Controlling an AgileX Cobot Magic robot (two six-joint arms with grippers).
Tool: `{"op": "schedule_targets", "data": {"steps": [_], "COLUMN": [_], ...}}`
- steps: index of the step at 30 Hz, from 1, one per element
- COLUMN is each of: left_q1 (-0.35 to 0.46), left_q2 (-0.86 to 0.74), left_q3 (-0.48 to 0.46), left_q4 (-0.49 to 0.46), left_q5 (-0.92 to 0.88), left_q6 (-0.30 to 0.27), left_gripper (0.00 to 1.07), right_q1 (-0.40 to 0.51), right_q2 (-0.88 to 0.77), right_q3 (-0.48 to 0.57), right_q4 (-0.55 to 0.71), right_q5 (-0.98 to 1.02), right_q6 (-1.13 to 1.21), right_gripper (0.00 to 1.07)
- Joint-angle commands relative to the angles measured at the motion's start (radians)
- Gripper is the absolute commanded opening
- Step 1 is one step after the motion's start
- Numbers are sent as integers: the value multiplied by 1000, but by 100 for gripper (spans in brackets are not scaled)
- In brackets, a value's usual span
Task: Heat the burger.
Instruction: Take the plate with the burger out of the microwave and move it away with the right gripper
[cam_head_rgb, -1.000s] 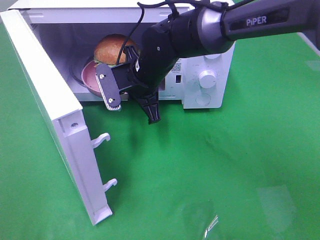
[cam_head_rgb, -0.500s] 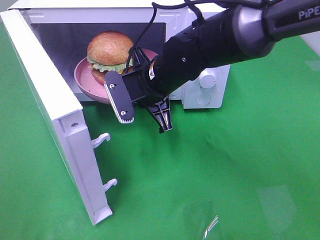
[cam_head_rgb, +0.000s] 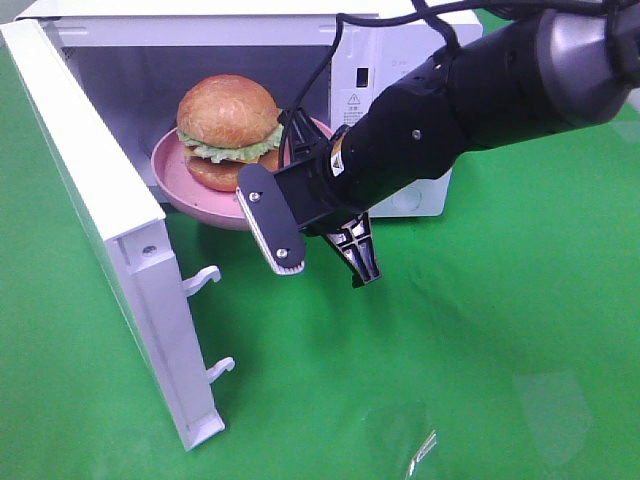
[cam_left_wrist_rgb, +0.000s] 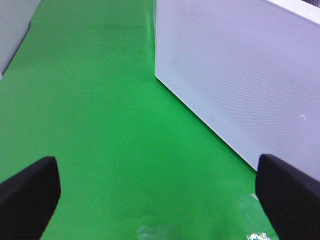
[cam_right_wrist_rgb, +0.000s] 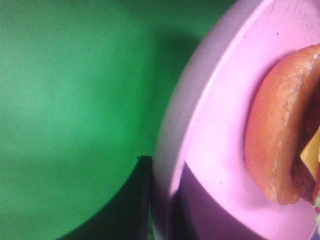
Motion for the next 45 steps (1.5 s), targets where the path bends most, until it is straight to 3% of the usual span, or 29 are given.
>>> {"op": "schedule_targets", "data": {"steps": [1, 12, 18, 23, 36, 45], "left_q1": [5, 5, 5, 5, 5, 5], "left_q2": [-15, -15, -15, -15, -15, -15], "left_q3": [3, 3, 3, 3, 3, 3], "left_q4": [-1, -1, -1, -1, -1, -1], "left_q5": [-8, -8, -8, -8, -8, -8], "left_q6": [1, 1, 1, 1, 1, 1], "left_gripper": [98, 98, 98, 98, 98, 98], "right_q1": [-21, -21, -6, -6, -6, -6], "right_q2": [-50, -159, -257, -299, -584, -728], "right_q3": [11, 135, 274, 322, 543, 613], "right_q4": [37, 63, -22, -53, -82, -89], "right_q5": [-44, -45, -48, -48, 19, 104], "right_q6": [-15, -48, 3, 40, 92, 116], "right_gripper": [0, 0, 0, 0, 0, 0]}}
